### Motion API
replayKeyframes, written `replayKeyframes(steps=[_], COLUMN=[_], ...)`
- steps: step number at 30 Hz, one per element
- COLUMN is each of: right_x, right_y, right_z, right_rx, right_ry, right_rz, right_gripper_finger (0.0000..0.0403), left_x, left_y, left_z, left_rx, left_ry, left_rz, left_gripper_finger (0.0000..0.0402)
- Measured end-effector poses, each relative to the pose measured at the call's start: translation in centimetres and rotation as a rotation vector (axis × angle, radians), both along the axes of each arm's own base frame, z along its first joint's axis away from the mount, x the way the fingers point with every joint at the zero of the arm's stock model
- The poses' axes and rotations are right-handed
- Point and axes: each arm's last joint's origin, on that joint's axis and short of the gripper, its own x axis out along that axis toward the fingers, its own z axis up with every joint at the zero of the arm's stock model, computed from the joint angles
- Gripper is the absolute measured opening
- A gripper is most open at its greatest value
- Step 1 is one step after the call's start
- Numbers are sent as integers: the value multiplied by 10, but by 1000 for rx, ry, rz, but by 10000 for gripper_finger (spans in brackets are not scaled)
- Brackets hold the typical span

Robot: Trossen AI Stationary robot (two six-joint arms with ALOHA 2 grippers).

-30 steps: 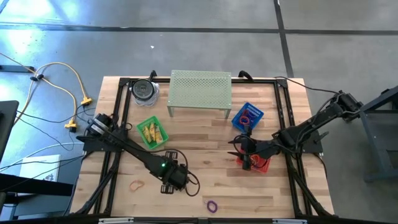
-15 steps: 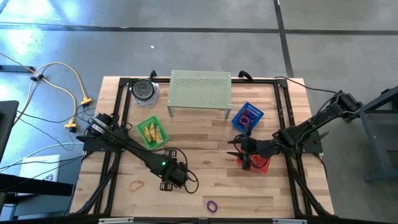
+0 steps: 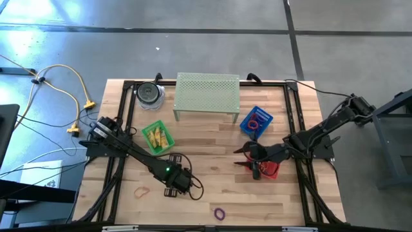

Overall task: Pick & Place Office Desk Supplies
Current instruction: Put the orange rubberband into the red basket

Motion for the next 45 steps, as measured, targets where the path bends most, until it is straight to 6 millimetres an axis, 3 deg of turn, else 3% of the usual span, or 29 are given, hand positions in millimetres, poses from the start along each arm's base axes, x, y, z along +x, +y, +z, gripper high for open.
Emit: replayKeyframes(steps=[18, 27, 33, 45], right_x=[0, 0, 0, 24], right_y=[1, 6, 7, 12], right_z=[0, 3, 3, -20], right_rx=[20, 91, 103, 176], right_ry=[11, 3, -1, 4], right_rz=[50, 170, 191, 19], right_gripper_finger=[183, 183, 183, 183], left_x=[4, 17, 19, 37], left_y=[4, 2, 6, 13], left_z=[-1, 1, 10, 75], left_rx=[-28, -42, 31, -98], left_ry=[-15, -206, -319, -781], left_rz=[84, 312, 361, 439], left_gripper_finger=[8, 1, 1, 1])
